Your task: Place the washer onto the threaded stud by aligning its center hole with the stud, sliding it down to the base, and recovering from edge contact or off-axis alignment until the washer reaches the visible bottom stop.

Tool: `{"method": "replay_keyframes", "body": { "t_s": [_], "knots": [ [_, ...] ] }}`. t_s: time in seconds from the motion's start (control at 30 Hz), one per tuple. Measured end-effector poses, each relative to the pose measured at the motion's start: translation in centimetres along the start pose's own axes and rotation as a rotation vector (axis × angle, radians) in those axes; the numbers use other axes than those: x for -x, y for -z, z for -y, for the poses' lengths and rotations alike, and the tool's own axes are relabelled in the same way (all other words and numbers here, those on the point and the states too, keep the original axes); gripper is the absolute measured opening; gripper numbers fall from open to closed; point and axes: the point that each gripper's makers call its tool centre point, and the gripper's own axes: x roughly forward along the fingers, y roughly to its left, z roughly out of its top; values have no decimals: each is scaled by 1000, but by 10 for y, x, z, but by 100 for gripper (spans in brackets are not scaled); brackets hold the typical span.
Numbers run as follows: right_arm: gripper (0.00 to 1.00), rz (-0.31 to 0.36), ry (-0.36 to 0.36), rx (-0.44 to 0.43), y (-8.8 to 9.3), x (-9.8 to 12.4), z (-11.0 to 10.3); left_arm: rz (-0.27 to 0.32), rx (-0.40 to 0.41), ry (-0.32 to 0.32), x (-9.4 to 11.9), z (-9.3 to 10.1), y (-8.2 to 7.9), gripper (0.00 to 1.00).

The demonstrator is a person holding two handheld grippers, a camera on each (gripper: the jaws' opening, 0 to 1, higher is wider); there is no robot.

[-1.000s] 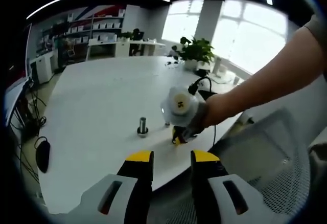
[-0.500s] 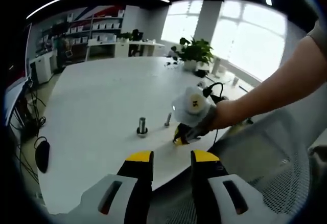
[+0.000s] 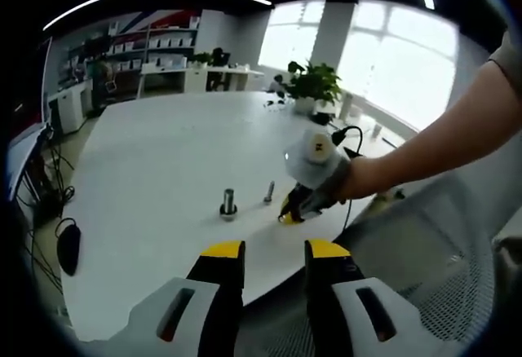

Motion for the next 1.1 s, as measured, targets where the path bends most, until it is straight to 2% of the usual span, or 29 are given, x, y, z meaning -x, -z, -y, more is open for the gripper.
{"method": "replay_keyframes", "body": {
  "t_s": [0.17, 0.4, 0.57, 0.7, 0.9, 1.1],
  "knots": [
    [13, 32, 22, -20, -1, 10, 15, 0, 1, -2, 0, 0, 1, 27],
    [13, 98, 71, -61, -13, 25, 39, 2, 1, -3, 0, -1, 0, 27],
    [13, 139, 107, -51, -25, 34, 52, 1, 3, -6, 0, -1, 0, 27],
    [13, 163, 113, -60, -31, 37, 52, 0, 3, -8, 0, -1, 1, 27],
    [13, 201, 141, -11, -38, 38, 50, 0, 4, -10, 0, -2, 1, 27],
    [13, 192, 134, -8, -44, 34, 53, -1, 4, -12, 0, -2, 0, 27]
  ]
}}
